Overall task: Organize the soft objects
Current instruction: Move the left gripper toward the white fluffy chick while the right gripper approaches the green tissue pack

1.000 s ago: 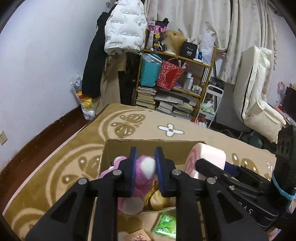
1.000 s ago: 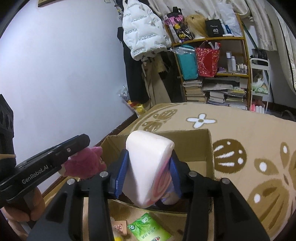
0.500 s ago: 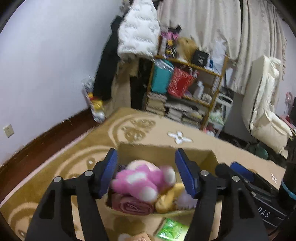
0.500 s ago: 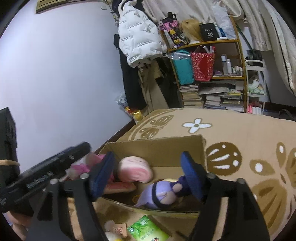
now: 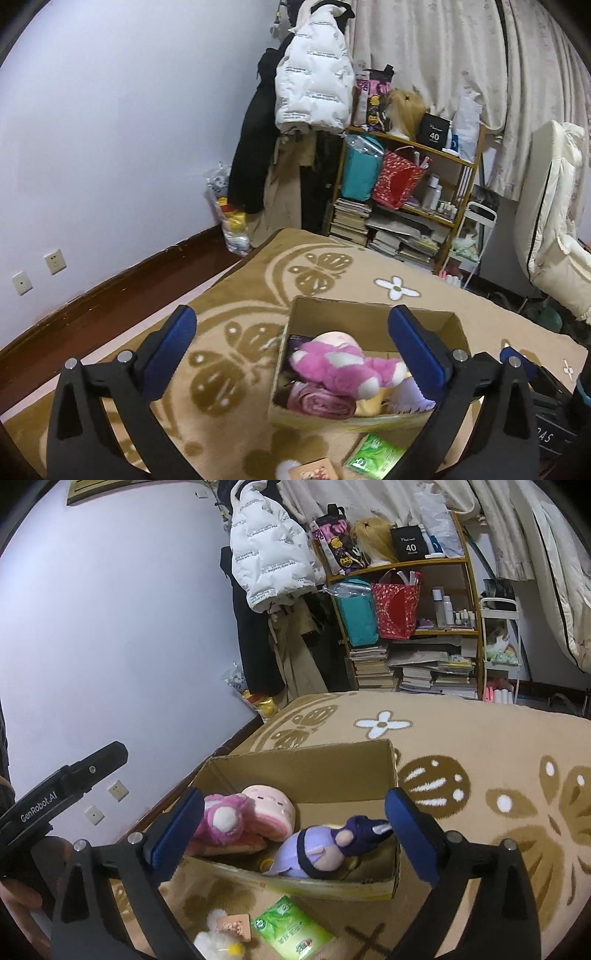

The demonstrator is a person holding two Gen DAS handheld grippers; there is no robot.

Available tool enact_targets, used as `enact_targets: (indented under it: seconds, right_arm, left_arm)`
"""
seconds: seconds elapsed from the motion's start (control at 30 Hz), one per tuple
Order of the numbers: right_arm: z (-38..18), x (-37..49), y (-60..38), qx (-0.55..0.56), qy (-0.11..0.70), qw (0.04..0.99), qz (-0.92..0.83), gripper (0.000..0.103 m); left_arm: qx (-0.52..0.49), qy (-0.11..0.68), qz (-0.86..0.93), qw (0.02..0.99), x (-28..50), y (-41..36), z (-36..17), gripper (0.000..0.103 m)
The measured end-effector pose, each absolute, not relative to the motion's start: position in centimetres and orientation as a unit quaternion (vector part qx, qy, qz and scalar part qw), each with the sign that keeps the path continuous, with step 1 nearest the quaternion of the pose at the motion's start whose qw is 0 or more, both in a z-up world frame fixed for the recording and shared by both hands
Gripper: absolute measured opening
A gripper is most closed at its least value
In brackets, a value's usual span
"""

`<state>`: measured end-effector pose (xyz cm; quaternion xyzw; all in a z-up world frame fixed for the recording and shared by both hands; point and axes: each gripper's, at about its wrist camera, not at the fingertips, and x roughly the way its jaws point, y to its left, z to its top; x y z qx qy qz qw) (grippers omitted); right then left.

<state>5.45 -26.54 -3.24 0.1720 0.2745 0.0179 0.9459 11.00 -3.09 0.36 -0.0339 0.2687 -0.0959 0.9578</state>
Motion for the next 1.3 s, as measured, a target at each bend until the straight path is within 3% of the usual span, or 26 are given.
enact_targets:
  seconds: [0.7,1.3]
  right_arm:
    - [-2.6,0.6,-25.2,0.176,0.295,0.939,0.02,0.103]
    - [-5.3,-0.4,-24.6,0.179,0.343,0.922,0.012,0.103]
  left_arm:
    - [0.027,0.293,-0.076,0.953,5.4,-2.0,1.6,0.103]
    - [0.032,0.355,-0.077,0.931,4.4,-2.0,-2.2,0.103]
